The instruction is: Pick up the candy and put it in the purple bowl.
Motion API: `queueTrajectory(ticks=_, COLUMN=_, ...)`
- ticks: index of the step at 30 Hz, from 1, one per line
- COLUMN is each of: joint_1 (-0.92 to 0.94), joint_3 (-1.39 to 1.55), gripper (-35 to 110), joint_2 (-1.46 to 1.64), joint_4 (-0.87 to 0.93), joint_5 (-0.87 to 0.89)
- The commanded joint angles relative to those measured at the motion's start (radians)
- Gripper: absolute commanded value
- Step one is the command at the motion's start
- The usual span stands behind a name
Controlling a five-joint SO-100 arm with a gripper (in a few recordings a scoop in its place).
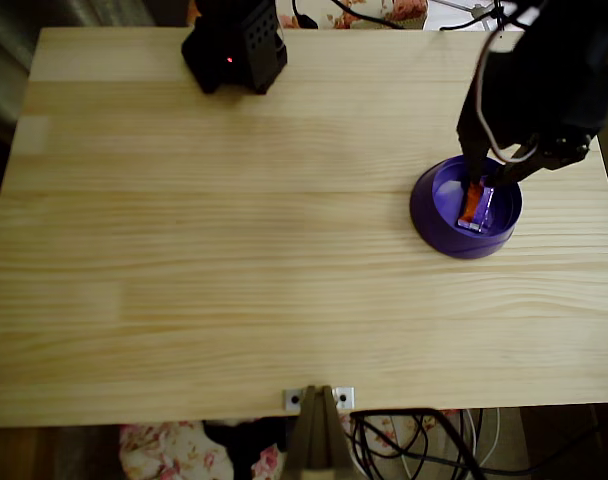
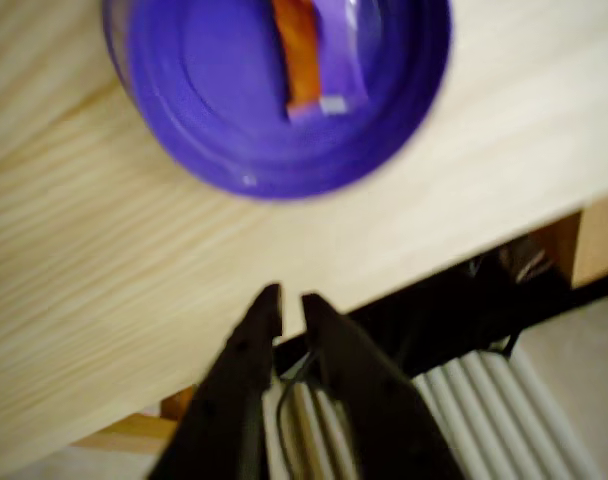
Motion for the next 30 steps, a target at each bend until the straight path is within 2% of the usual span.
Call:
queueTrajectory(ticks=1, joint_1=0.049, joint_3=0.040, gripper=0, joint_2=0.253, joint_4=0.011, joint_5=0.014)
queueTrajectory(ticks=5, joint_1=0.147, joint_3=0.276, gripper=0, joint_2=0.486, joint_4=-0.098, joint_5=0.011)
queueTrajectory(ticks=10, joint_1=0.272, joint_3=0.954, gripper=0, joint_2=1.075, joint_4=-0.517, joint_5=0.086)
queueTrajectory(ticks=11, joint_1=0.301, joint_3=1.035, gripper=0, joint_2=1.155, joint_4=-0.552, joint_5=0.109)
queueTrajectory(ticks=16, joint_1=0.445, joint_3=1.103, gripper=0, joint_2=1.250, joint_4=-0.420, joint_5=0.138)
queueTrajectory(ticks=22, joint_1=0.669, joint_3=1.522, gripper=0, joint_2=1.631, joint_4=-0.555, joint_5=0.219)
queueTrajectory(ticks=30, joint_1=0.900, joint_3=1.773, gripper=0, joint_2=1.878, joint_4=-0.606, joint_5=0.219)
